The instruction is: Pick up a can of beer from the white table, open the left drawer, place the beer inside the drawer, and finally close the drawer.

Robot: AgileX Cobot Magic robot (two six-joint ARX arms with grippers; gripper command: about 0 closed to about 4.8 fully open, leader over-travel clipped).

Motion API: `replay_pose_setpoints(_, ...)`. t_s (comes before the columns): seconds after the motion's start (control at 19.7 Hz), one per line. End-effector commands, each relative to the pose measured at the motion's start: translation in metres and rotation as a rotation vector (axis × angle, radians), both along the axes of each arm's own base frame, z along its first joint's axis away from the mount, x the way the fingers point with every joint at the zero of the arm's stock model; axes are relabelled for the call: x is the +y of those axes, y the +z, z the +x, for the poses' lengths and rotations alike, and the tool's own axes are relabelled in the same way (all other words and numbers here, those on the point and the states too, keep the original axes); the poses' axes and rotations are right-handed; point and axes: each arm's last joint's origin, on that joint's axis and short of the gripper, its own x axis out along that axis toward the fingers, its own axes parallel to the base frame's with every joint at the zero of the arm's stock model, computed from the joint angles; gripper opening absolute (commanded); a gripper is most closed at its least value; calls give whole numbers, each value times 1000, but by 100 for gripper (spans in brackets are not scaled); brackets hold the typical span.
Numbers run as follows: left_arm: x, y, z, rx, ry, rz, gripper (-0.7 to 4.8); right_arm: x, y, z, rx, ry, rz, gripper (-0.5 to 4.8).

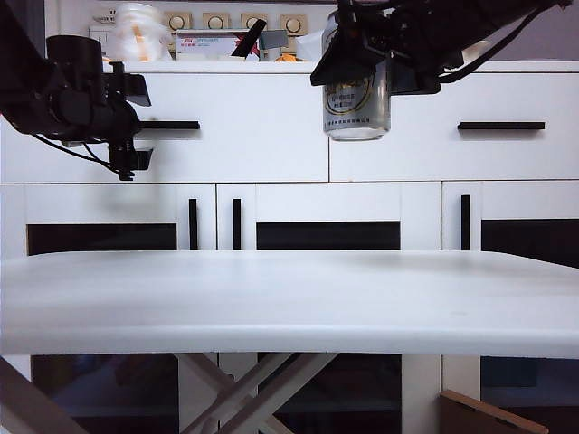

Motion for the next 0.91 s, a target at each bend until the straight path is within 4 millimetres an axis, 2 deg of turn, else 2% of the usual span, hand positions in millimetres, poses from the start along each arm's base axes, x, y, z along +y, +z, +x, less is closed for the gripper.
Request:
replay_pose_setpoints(0.05, -1, 7, 10, -45, -26, 3, 398, 0, 13, -1, -74, 6, 46, 198)
replay_pose_setpoints(0.2, -3, 14, 22, -55, -32, 4, 398, 0, 13, -1, -74, 6, 46, 198)
replay_pose_setpoints(0.3, -4, 12, 22, -29, -28, 8, 385, 0, 13, -1, -74, 6, 46, 198)
replay_pose_setpoints(0.35, -4, 12, 22, -29, -39, 11, 316, 0, 13, -1, -75, 6, 46, 198)
replay_pose_setpoints(0.41, -4, 13, 22, -30, -39, 10, 221, 0, 13, -1, -74, 6, 45, 198)
replay_pose_setpoints(0.46, -4, 14, 22, -40, -41, 9, 161, 0, 13, -1, -74, 6, 46, 198)
replay_pose_setpoints(0.61, -4, 13, 22, -39, -42, 10, 112, 0, 13, -1, -74, 6, 46, 198)
replay_pose_setpoints(0.71, -4, 13, 22, -38, -45, 11, -10, 0, 13, -1, -75, 6, 46, 198)
replay_pose_setpoints(0.91, -5, 14, 22, -46, -65, 38, -7, 0, 13, -1, -75, 2, 46, 198)
